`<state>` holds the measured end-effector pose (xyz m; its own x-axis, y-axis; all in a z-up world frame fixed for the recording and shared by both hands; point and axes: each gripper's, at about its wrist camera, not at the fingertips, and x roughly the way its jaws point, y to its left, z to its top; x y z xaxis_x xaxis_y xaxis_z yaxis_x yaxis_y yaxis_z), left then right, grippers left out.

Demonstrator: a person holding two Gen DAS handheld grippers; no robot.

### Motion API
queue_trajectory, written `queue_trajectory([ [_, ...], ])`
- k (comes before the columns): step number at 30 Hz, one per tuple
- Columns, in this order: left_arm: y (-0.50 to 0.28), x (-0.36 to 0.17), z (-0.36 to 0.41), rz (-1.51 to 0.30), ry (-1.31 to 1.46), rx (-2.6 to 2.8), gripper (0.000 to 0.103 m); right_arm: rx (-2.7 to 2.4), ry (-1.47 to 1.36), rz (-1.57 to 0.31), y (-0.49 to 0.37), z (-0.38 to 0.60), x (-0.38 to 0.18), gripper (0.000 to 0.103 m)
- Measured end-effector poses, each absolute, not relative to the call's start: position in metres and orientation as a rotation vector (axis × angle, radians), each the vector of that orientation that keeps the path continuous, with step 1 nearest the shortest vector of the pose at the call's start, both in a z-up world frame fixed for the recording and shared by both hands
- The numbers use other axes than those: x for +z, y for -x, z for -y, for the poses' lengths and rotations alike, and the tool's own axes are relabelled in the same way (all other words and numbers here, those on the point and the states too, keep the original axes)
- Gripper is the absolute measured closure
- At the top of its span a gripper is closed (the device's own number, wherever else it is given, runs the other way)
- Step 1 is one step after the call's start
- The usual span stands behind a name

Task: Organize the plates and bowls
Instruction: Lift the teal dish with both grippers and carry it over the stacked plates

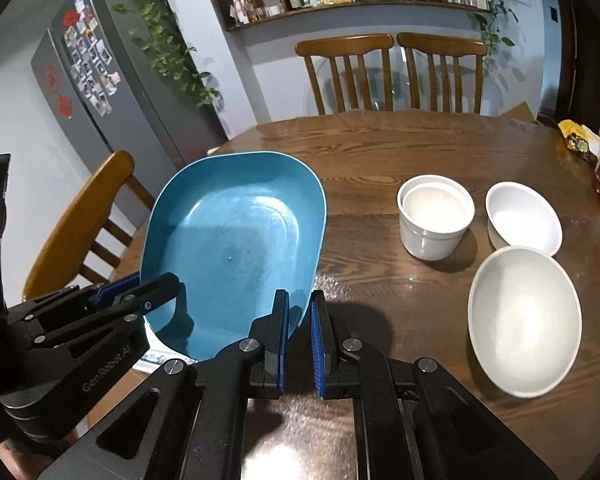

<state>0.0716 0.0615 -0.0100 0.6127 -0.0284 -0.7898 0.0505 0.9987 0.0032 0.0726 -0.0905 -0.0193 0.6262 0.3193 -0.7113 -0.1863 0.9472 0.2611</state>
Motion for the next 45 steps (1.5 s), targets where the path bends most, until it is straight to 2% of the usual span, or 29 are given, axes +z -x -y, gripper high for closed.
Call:
queue_trajectory([
  [16,-0.031,-0.006,-0.086,-0.885,-0.013,0.027,0.087,0.381,-0.145,-0.831,-0.041,0.07,-0.014,0.091],
  [45,-0.024,-0.018,-0.159,-0.919,0.065,0.086,0.087,0.445,-0.067,-0.869,-0.035,-0.001,-0.02,0.091],
])
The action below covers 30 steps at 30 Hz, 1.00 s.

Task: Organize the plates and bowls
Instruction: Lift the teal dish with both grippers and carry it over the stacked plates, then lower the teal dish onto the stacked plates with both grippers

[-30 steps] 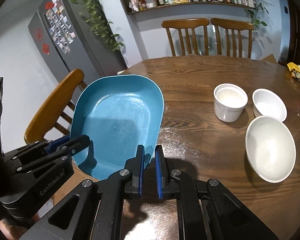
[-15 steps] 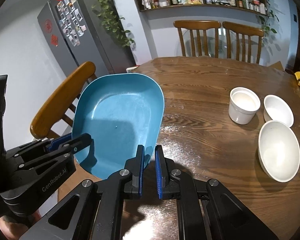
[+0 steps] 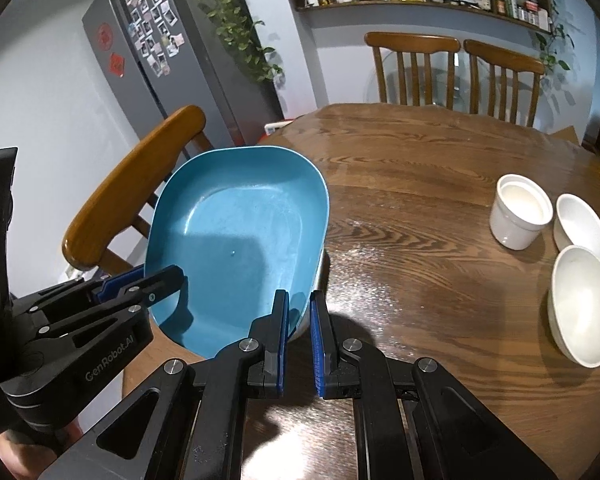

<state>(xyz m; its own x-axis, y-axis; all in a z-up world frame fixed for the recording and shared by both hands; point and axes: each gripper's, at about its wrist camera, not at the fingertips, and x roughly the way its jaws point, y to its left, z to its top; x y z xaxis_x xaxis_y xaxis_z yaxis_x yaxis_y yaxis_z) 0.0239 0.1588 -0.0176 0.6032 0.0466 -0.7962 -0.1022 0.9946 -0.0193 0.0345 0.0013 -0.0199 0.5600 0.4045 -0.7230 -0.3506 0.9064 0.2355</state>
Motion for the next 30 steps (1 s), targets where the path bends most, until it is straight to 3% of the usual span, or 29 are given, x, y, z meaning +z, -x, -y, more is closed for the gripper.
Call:
queue_trajectory([
  [30,-0.057,-0.069,-0.197,-1.07,0.038,0.038,0.087,0.386,-0.085,-1.015,-0.065,-0.043,-0.07,0.091],
])
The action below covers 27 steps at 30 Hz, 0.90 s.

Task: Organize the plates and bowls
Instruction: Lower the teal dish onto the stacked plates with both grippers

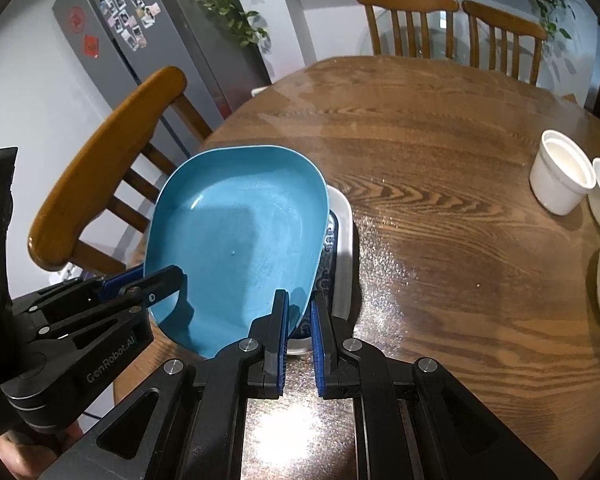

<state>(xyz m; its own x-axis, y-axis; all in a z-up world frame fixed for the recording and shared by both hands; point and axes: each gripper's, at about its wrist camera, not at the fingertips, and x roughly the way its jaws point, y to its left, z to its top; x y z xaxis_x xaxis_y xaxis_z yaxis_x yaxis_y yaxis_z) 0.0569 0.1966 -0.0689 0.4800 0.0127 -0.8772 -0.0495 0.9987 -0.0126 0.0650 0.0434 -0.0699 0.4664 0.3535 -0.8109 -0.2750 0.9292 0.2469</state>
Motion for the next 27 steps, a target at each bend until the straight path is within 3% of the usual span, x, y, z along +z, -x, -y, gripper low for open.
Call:
queue_trajectory([
  [27,-0.075,-0.092,-0.188,-1.104,-0.067,0.047,0.087,0.328,-0.021,-1.103,-0.091,-0.06,-0.1,0.091],
])
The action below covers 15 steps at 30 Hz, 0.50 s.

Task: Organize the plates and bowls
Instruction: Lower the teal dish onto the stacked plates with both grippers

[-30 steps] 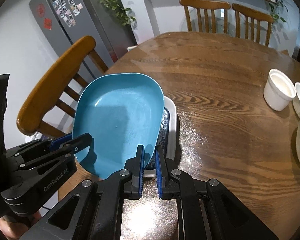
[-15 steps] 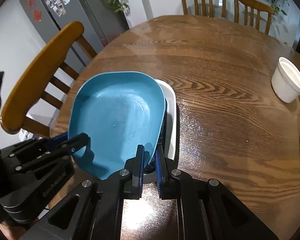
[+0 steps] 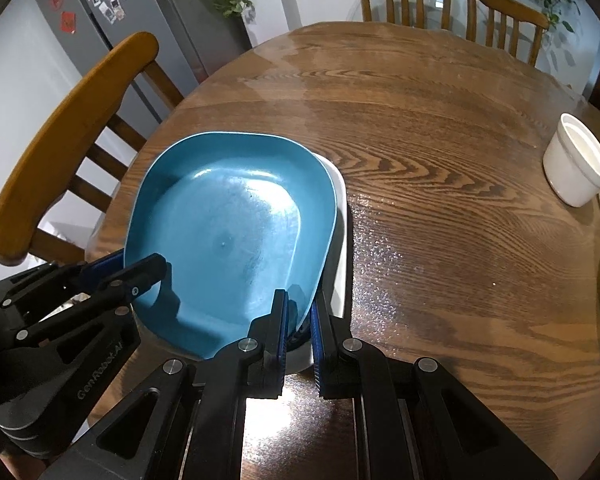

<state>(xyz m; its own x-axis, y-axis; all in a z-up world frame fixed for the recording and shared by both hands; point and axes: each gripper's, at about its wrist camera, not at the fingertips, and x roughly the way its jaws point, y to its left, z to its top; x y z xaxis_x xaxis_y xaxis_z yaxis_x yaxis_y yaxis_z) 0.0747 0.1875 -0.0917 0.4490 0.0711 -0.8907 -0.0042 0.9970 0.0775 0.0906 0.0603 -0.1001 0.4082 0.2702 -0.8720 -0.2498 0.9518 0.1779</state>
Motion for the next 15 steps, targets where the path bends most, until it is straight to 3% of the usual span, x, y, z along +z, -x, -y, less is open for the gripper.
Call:
queue_trajectory([
  [15,-0.0772,-0.0949,-0.1779,-1.105,-0.127,0.044,0.086,0.312,-0.005,-1.103,-0.0911,-0.0572,-0.1,0.091],
])
